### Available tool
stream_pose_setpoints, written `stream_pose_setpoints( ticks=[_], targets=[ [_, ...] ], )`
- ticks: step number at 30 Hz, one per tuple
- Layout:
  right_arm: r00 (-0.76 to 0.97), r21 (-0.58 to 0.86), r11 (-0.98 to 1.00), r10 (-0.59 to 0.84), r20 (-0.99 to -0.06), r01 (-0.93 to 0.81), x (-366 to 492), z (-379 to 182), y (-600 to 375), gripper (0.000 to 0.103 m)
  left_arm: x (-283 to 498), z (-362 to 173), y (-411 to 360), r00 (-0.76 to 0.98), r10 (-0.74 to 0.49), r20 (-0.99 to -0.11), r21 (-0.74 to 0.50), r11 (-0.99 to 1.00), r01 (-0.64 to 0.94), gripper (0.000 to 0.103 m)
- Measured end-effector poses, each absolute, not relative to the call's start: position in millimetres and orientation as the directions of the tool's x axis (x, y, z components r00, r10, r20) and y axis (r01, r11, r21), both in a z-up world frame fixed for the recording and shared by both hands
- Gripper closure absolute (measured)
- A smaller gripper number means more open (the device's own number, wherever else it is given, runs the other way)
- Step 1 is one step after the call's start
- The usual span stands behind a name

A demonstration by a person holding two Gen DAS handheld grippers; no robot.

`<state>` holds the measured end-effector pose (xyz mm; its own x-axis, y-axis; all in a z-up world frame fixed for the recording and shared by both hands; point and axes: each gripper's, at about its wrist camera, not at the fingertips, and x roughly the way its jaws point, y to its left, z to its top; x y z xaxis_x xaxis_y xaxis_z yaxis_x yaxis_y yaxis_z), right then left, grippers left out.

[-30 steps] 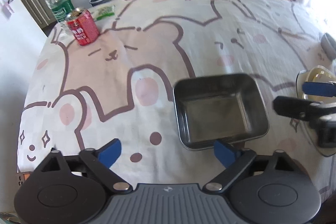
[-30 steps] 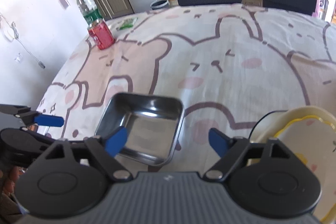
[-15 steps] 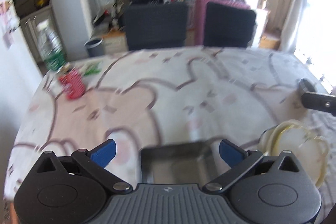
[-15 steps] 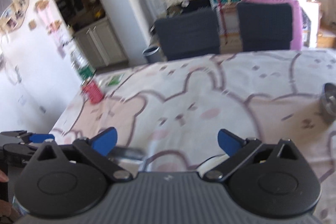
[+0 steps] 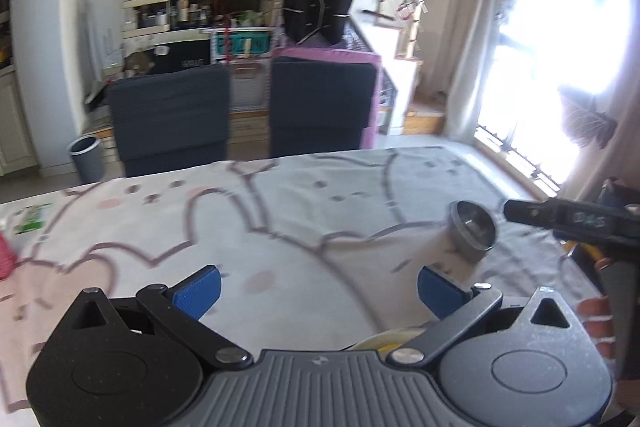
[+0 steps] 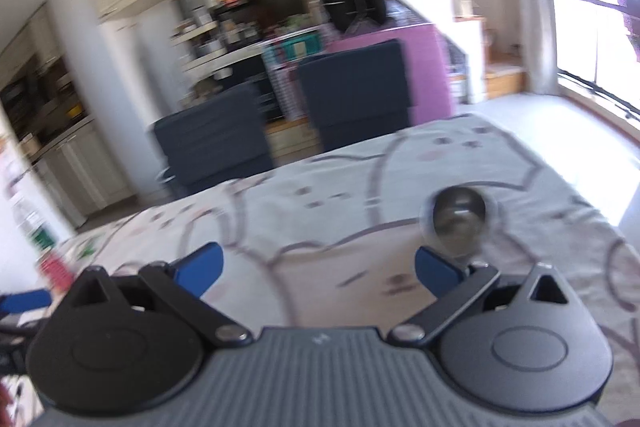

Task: Organize plates and bowls
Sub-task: 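Move both tools to the stainless steel oval bowl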

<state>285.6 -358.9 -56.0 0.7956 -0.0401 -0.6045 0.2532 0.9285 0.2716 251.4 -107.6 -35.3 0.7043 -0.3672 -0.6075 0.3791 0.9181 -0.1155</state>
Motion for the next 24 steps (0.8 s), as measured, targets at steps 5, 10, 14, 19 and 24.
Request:
stream_pose_setpoints(
  ticks=[5,10,14,19,24],
  targets=[
    [0.742,0.259,0.864,-0.177,-0.647,0.432,298,-83,-403,0.000,270,-41,-155,0.677,-0.424,-0.602,-0.155,0.893,0.422,0.000],
    [0.665,0.297,0.777,-0.200,-0.720,0.555,317,-113,-437,0.000,305,-41,-204,0.649,-0.463,-0.604,-0.154,0.866,0.475,0.000],
    [0.637,0.346,0.714,-0.181,-0.749,0.609,324,-129,-457,0.000,341,-47,-250,0.654,-0.458,-0.602,-0.096,0.855,0.510,0.000],
    [0.603,0.350,0.675,-0.177,-0.778,0.650,345,-150,-467,0.001,383,-67,-311,0.630,-0.445,-0.636,-0.027,0.829,0.559,0.000],
    [0.549,0.297,0.667,-0.201,-0.811,0.683,360,-168,-473,0.003,421,-95,-361,0.583,-0.397,-0.709,0.061,0.789,0.611,0.000]
  ],
)
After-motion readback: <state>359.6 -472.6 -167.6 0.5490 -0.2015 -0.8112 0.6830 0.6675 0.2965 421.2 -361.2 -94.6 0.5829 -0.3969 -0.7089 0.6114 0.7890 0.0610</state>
